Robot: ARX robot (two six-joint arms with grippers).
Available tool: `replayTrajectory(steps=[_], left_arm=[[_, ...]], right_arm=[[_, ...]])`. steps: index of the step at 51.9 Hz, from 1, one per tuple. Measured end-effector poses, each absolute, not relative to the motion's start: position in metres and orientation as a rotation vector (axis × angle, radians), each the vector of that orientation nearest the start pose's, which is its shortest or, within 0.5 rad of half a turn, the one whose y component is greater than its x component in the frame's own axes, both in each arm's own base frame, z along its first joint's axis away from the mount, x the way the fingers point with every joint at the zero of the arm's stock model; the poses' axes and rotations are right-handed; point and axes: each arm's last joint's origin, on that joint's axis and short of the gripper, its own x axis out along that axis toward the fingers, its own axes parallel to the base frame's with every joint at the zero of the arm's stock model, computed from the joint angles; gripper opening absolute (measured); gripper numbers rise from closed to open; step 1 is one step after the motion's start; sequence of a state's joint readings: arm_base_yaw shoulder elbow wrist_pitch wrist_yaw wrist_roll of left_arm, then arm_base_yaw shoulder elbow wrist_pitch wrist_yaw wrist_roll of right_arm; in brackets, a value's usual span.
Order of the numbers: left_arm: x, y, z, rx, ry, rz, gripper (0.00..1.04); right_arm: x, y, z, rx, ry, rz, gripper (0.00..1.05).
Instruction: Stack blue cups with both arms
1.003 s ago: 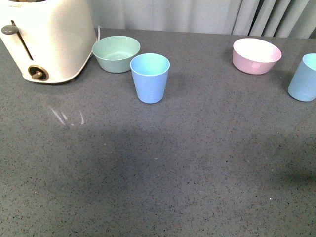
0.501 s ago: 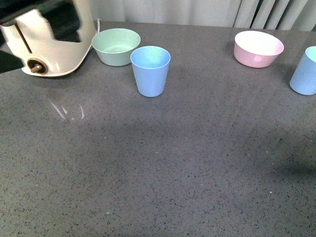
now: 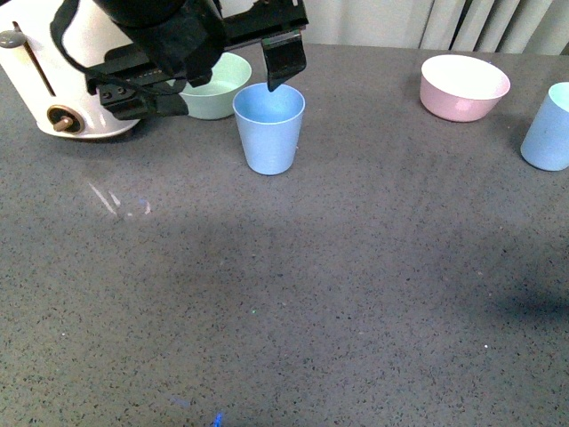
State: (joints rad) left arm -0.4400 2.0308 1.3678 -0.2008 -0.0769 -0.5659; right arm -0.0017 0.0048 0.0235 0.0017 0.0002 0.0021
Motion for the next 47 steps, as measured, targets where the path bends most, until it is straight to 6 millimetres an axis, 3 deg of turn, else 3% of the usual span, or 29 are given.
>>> replayTrajectory(steps=[15, 24, 47], left_arm=[[0.424, -0.198, 0.151, -0.254, 0.939, -0.038, 0.96], [0.431, -0.202, 0.143, -0.217, 0.975, 0.009, 0.96], [0.428, -0.213, 0.134, -0.224, 1.036, 0.004, 0.31]], right_arm=[[0.097, 0.000, 0.171, 0.002, -0.020, -0.002, 0.96], [0.097, 0.000, 0.171, 0.002, -0.020, -0.002, 0.96], [0.097, 0.000, 0.171, 0.002, -0.020, -0.002, 0.96]])
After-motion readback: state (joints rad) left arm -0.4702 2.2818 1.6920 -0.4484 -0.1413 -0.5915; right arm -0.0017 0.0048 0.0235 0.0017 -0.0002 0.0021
